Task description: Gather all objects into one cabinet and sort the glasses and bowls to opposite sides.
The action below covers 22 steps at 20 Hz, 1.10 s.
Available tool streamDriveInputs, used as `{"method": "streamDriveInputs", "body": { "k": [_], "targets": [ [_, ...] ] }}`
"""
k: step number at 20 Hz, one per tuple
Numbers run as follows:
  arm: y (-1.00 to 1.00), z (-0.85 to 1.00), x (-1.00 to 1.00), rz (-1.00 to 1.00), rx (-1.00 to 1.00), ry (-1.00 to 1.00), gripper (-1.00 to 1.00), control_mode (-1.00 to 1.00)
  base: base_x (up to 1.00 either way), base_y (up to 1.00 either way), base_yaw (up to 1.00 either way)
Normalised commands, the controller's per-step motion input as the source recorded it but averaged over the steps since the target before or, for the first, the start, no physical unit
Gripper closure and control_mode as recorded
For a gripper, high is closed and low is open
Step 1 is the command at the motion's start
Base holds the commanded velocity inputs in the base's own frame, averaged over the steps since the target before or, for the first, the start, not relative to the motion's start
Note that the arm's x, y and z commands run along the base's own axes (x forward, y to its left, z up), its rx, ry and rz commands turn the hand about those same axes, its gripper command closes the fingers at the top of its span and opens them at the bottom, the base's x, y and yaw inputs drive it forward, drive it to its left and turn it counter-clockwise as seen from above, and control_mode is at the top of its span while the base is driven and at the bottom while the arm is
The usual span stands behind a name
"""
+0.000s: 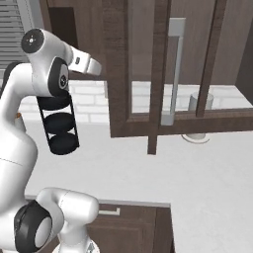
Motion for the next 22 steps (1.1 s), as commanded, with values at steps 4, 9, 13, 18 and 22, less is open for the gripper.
{"method": "streamDriveInputs", "body": {
  "k": [4,9,13,18,22],
  "targets": [
    [-0.03,0.10,0.13,-0.01,0.00,-0.08,-1.00,-1.00,0.00,0.00,0.00],
    [-0.01,0.00,0.03,0.00,0.00,0.00,-1.00,-1.00,0.00,0.00,0.00],
    [-0.32,0.00,0.20,0.02,0.00,0.00,-1.00,-1.00,0.00,0.00,0.00],
    [-0.38,0.00,0.26,0.02,0.00,0.00,-1.00,-1.00,0.00,0.00,0.00],
    [-0.06,0.00,0.02,0.00,0.00,0.00,-1.00,-1.00,0.00,0.00,0.00]
  ]
}}
